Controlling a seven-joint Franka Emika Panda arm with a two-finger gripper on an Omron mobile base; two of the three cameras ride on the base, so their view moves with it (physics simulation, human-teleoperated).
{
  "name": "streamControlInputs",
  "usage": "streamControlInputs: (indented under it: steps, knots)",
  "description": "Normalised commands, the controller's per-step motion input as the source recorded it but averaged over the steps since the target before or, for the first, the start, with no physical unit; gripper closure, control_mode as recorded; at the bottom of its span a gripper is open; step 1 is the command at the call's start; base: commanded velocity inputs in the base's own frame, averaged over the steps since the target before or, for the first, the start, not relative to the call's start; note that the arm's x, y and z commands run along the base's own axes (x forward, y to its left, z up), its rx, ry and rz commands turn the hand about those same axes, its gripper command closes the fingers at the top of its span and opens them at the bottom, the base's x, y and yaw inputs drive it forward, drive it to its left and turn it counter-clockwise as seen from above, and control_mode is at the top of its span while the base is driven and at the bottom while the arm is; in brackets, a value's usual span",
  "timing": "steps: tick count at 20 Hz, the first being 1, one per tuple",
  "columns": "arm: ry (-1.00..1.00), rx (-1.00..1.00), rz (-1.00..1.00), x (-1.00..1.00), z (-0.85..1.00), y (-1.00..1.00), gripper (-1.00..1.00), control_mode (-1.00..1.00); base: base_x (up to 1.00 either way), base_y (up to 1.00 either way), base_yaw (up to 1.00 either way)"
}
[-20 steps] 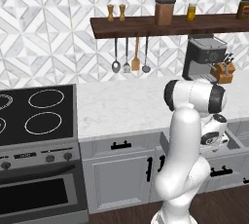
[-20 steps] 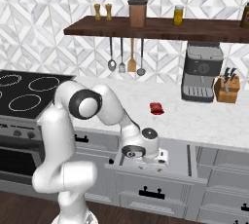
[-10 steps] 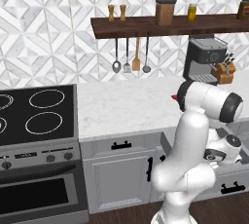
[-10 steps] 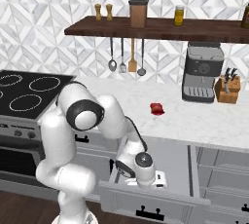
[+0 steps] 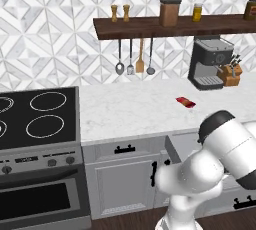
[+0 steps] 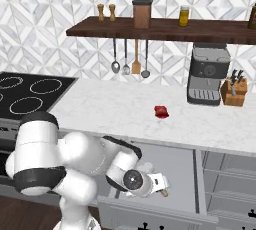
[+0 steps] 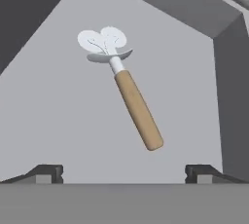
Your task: Pick the pizza cutter from the drawer and place it on the counter.
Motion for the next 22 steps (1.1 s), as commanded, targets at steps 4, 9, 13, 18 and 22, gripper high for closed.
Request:
streamControlInputs:
  steps: [4, 9, 13, 18, 22]
  knots:
    - [-0.07, 0.12, 0.17, 0.1, 1.0, -0.6, -1.0, -1.0, 0.0, 0.0, 0.0]
    - [0.09, 0.11, 0.08, 0.49, 1.0, -0.26, -1.0, -1.0, 0.0, 0.0, 0.0]
    - [0.27, 0.16, 0.01, 0.33, 0.55, -0.28, -1.0, -1.0, 0.0, 0.0, 0.0]
    - [0.19, 0.34, 0.0, 0.0, -0.1, -0.26, -1.0, -1.0, 0.0, 0.0, 0.0]
    - [0.06, 0.33, 0.0, 0.04, -0.32, -0.15, -1.0, -1.0, 0.0, 0.0, 0.0]
